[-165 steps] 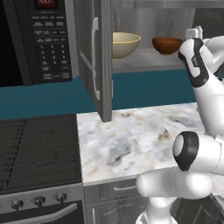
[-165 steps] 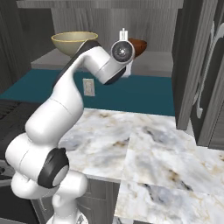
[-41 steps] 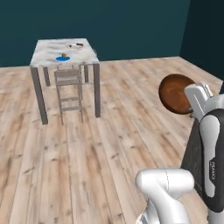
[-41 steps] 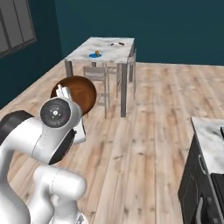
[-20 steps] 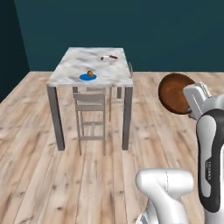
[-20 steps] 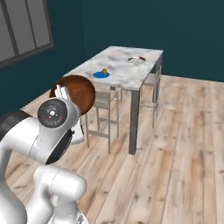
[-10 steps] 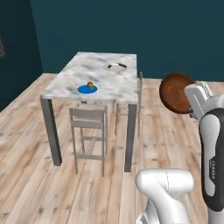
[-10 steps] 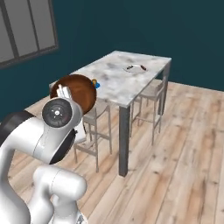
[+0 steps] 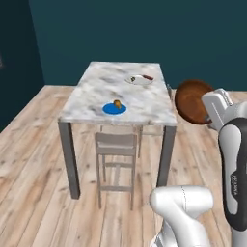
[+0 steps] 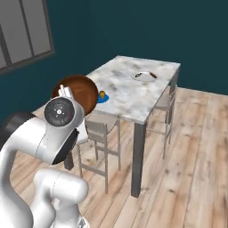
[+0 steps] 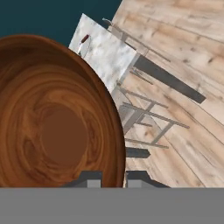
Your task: Take the smaller bowl and place it next to the appetizer plate on the dining counter , and place the larger bowl next to the plate with cooked food.
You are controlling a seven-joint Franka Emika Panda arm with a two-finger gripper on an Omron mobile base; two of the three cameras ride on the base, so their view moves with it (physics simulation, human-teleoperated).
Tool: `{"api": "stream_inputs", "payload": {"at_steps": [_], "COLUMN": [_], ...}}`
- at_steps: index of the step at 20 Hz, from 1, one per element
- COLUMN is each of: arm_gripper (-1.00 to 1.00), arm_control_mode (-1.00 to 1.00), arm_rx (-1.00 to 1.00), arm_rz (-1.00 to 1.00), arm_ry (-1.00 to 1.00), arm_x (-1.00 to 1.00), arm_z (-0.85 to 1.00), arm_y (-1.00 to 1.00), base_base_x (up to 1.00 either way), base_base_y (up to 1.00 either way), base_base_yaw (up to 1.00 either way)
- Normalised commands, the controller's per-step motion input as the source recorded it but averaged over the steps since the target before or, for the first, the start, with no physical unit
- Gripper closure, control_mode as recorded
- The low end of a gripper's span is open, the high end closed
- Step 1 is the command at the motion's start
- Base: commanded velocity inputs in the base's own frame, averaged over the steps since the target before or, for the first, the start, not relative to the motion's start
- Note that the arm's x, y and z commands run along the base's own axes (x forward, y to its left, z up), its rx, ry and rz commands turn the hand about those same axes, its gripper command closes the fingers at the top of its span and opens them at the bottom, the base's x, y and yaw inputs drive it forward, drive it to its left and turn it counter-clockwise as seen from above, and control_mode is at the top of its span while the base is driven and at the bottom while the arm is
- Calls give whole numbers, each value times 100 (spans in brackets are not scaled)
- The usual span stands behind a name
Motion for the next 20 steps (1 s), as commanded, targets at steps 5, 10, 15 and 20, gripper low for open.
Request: {"api": "stream_inputs", "payload": {"at_steps": [5,10,15,20], "arm_gripper": [100,100,100,100], "arm_control_mode": [100,100,100,100], "arm_rx": [0,0,0,0], "arm_rz": [0,0,0,0], "arm_ry": [0,0,0,0], "arm_x": [0,0,0,0], "arm_z": [0,0,0,0], "arm_y": [0,0,0,0], "base_base_x": [54,75,53,43], "base_base_y": [67,3,8,2], "base_base_yaw": [-26,-16,-11,-4]}}
